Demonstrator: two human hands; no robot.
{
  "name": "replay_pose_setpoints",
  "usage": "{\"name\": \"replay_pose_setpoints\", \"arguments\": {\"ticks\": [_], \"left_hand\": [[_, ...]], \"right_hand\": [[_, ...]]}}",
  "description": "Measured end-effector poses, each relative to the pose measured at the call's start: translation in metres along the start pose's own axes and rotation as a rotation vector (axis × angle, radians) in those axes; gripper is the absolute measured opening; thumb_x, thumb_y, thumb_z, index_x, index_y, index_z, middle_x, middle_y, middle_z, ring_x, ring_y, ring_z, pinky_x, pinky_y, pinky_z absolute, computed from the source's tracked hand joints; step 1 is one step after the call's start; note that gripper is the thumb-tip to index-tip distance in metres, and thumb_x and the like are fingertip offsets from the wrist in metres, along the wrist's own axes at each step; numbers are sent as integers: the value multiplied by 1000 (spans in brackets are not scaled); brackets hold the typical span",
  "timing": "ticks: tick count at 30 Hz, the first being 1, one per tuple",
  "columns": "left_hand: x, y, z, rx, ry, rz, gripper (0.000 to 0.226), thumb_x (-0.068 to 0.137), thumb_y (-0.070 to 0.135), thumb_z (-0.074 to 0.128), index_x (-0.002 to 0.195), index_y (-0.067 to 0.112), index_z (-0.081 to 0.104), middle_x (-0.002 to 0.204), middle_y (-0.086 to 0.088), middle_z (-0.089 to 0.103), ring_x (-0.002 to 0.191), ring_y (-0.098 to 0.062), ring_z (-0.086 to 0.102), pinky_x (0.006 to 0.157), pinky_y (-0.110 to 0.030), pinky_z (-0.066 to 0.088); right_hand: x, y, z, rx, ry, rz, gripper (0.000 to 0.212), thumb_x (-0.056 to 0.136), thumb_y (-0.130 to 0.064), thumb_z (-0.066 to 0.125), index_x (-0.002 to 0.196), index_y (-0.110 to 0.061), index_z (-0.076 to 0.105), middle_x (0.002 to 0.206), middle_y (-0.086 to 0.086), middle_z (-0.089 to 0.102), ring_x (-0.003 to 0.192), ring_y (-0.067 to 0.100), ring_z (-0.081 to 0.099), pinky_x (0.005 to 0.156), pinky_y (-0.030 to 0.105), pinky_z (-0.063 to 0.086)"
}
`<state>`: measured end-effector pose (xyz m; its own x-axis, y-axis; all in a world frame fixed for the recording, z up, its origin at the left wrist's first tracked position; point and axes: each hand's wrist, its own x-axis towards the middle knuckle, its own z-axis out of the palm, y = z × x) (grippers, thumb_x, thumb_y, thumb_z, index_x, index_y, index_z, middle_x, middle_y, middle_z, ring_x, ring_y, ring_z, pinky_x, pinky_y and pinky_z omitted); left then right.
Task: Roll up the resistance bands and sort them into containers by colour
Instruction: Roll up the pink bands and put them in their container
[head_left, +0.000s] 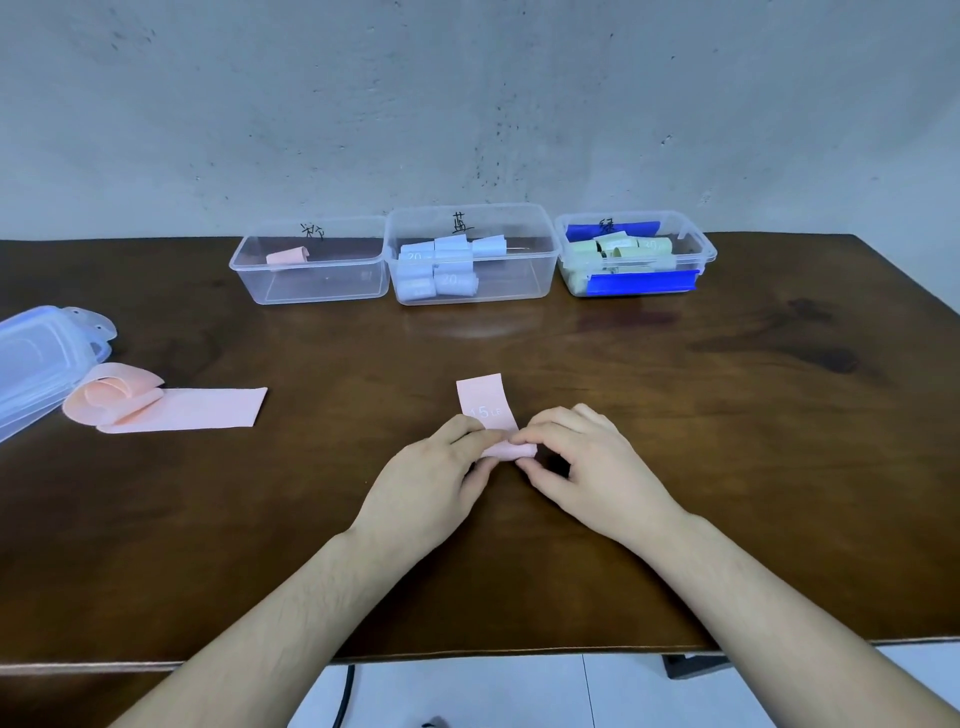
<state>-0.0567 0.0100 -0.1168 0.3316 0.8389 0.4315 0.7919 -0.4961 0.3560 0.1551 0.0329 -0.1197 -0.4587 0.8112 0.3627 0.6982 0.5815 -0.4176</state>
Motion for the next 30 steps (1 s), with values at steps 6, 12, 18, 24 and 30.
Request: {"name": "replay_pose_setpoints", "arguments": {"ticks": [6,12,18,24,30], "left_hand": [[3,-3,2,31,7,39,26,88,11,72,112,20,70,106,8,63,68,-14,63,57,-24,51],[5,-5,2,60,4,24,30,85,13,75,113,20,70,105,8,66,67,-14,65,58,-22,50],[8,-6,5,29,16,-29,25,89,18,72,114,21,70,106,8,67,73,-14,67,61,-29,56],[-4,3,-4,-4,-24,-7,28,85,18,75,112,26,70,105,14,65,64,-5,57,62,-11,42],[-30,16,-13,30,-45,40,21,87,25,70,108,30,68,101,18,66,66,-2,46,64,-10,40]], "right_hand": [[8,6,2,-10,-25,0,25,94,-35,64,119,-35,69,108,-23,62,91,4,46,86,36,47],[11,10,1,5,-32,-7,31,91,-32,68,122,-34,67,112,-23,59,96,2,43,93,32,46],[19,9,0,38,-65,-8,26,94,-31,66,119,-30,69,108,-19,63,96,9,49,91,34,47],[1,2,-7,43,-44,-43,25,90,-27,72,115,-29,72,102,-20,63,91,5,47,86,24,45],[-21,-8,-11,91,-95,-55,25,88,-32,73,113,-33,73,101,-24,63,94,4,48,86,16,40]]}}
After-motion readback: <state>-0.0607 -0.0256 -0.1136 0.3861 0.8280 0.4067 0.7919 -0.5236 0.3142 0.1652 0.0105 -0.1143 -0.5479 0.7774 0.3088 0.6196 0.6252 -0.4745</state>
